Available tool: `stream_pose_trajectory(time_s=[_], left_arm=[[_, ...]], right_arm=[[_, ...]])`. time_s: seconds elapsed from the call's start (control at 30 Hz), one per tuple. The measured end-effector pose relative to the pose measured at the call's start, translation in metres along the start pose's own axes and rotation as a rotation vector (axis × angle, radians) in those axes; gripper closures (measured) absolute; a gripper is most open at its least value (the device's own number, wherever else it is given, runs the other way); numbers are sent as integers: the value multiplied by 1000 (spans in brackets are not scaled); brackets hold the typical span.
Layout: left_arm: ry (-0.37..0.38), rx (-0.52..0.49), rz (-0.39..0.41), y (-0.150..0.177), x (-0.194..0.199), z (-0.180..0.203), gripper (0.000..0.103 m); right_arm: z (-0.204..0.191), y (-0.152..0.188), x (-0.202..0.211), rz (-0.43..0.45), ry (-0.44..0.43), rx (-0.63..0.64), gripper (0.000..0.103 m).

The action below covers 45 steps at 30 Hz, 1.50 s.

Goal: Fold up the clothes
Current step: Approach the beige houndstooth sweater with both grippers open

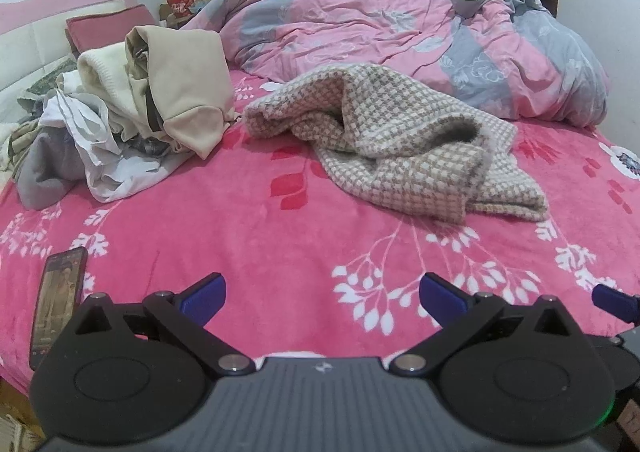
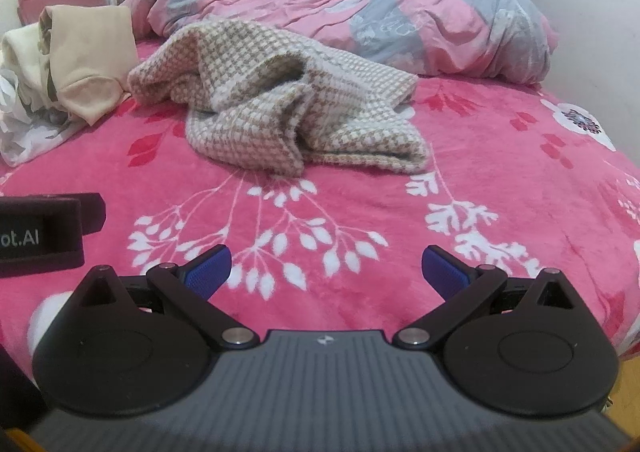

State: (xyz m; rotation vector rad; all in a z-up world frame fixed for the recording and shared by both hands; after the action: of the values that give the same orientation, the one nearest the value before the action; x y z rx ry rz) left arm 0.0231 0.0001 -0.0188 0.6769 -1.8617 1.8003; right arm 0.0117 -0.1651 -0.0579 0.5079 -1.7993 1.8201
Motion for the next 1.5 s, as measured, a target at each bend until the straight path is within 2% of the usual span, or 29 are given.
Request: stream_pose_trajectory(time_s=[0.1,0.3,0.43,0.57,0.67,0.9,1.17,1.5], left_arm=[[-3,9,27,2,4,-5,0],[32,48,-47,1,-3,-16,1],[81,94,-71,4,-5,-19,0],[121,152,-107,8,-11,-23,0],[94,167,-120,11,-15,-24,0],[14,98,-77,10,-11,-16,0],[-29,78,-30,7,-7,-15,0],[-37,90,-31,7,-9,-15,0]], right_arm=[[-1,-1,-1,6,-8,-7,1],[5,-9,15,44,-11,-10,1],[4,-14,24,113,-14,-3,1],[9,-17,25,105,-32,-29,1],[14,-15,22,81,-43,-60,1],[16,-13,18,58,-13,-53,1],[13,-11,18,39,-18,-46,1],[11,-10,17,25,-19,-43,1]])
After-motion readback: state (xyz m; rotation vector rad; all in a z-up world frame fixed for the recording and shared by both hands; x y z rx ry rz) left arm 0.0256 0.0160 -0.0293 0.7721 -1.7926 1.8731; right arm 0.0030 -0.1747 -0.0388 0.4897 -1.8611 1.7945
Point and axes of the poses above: each gripper's, at about its wrist camera, not at the fingertips, and x roughly against the way its jaws point, z to its right, y to its underside, the point moved 3 cm from there along -x, roughly the way its jaws point, and after that the axes turned 1 degree about x, right-handed, at the moved point
